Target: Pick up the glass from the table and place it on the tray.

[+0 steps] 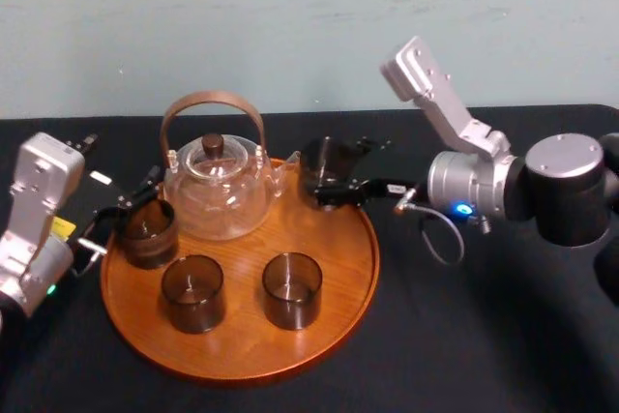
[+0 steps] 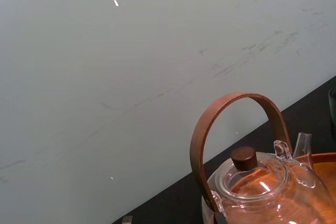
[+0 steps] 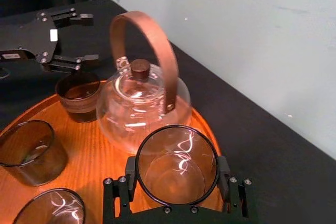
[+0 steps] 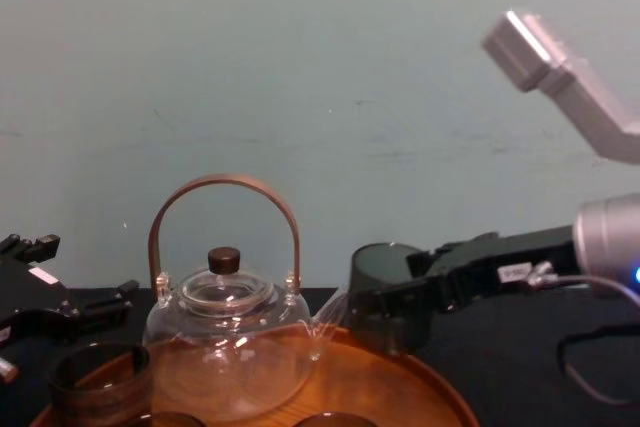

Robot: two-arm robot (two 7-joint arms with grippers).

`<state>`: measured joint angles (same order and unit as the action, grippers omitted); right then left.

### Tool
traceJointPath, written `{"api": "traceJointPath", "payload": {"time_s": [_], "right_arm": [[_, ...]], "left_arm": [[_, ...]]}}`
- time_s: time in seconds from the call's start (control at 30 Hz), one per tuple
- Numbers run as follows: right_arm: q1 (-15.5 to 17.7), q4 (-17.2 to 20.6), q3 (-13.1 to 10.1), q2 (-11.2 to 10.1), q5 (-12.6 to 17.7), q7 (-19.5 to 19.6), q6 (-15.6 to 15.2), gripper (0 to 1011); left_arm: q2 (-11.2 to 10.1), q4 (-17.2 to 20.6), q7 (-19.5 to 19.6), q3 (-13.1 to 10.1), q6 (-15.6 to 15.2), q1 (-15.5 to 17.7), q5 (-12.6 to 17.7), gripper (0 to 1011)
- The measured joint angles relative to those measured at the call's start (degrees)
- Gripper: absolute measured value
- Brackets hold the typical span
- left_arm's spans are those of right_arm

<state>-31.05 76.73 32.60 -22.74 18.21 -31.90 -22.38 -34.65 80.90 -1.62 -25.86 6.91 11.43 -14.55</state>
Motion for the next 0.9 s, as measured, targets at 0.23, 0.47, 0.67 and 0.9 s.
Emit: {"api": "traceJointPath", "payload": {"time_s": [0.23,0.47,0.67,0.9], "right_arm": [[-0.7,-2.9,1.5,1.3,0.2,-0.3,0.7,900],[-0.9,-5.9,2.4,2.3,0.2,-0.2,1.4,901],[-1.0,-7.5,2.8,2.8,0.2,-0.2,1.6,901],[-1.0,-9.1,3.1,3.3,0.0,-0.2,2.1,900]], "left_arm": [[0.0,0.0,0.0,0.0,0.0,0.0,0.0,1001],[0.0,0.0,0.0,0.0,0.0,0.0,0.0,1001],[0.0,0.0,0.0,0.0,0.0,0.0,0.0,1001],[0.0,0.0,0.0,0.0,0.0,0.0,0.0,1001]]}}
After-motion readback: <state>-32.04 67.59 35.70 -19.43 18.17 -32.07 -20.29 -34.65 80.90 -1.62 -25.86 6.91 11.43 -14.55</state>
